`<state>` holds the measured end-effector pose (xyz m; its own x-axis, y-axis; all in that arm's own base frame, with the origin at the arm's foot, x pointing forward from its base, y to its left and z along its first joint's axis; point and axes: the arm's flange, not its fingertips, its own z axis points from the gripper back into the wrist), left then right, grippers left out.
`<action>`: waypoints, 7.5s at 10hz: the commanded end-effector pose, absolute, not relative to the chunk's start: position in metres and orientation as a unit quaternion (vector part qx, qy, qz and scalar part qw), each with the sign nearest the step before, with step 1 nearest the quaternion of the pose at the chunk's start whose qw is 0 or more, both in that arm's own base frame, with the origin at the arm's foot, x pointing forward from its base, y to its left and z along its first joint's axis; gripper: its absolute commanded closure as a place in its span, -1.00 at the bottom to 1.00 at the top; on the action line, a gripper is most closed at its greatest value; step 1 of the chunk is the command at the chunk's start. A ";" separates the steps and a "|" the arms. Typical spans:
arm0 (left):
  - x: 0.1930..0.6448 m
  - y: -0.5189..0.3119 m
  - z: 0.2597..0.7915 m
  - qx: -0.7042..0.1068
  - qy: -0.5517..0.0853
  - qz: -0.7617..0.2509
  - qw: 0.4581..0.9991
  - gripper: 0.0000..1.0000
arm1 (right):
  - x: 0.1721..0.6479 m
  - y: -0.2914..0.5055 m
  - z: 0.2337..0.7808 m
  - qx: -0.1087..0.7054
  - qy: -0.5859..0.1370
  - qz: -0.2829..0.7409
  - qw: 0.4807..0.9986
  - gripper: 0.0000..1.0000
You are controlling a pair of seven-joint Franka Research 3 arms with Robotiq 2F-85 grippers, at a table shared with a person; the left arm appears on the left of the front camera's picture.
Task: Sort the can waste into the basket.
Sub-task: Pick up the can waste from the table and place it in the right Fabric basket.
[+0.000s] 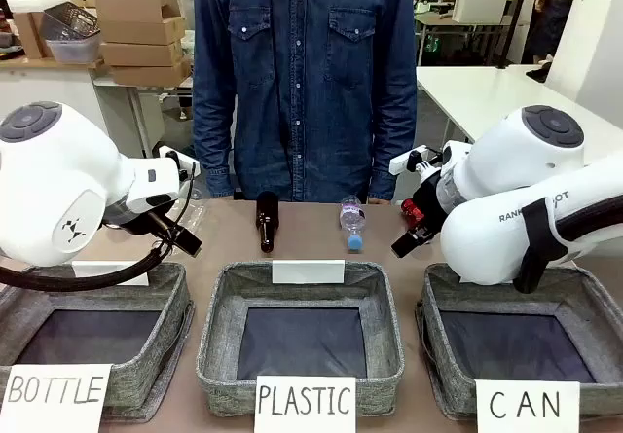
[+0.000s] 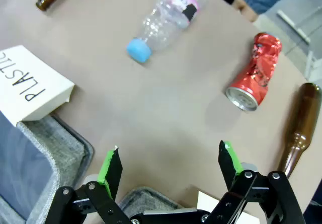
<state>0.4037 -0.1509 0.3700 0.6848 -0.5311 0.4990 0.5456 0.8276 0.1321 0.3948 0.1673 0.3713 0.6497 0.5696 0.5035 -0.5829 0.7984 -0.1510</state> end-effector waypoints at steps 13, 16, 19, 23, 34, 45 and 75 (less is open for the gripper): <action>0.321 -0.106 0.499 -0.071 -0.263 -0.323 0.906 -1.00 | 0.335 0.108 0.481 0.078 -0.336 0.301 0.889 -1.00; 0.345 -0.129 0.501 -0.060 -0.272 -0.318 0.906 -1.00 | 0.278 0.102 0.493 -0.002 -0.393 0.281 0.876 -1.00; 0.316 -0.119 0.541 -0.071 -0.304 -0.321 0.894 -1.00 | 0.335 0.107 0.543 0.095 -0.364 0.305 0.875 -1.00; 0.341 -0.026 0.530 -0.496 -0.112 -0.306 0.804 -1.00 | 0.334 0.030 0.539 0.499 -0.171 0.124 0.840 -1.00; 0.357 0.049 0.479 -0.668 -0.151 -0.113 0.719 -1.00 | 0.344 -0.054 0.505 0.597 -0.165 -0.051 0.783 -1.00; 0.396 0.088 0.483 -0.404 -0.254 -0.048 0.877 -1.00 | 0.344 -0.054 0.505 0.597 -0.165 -0.051 0.783 -1.00; 0.503 0.072 0.465 -0.171 -0.270 -0.135 0.938 -1.00 | 0.344 -0.054 0.505 0.597 -0.165 -0.051 0.783 -1.00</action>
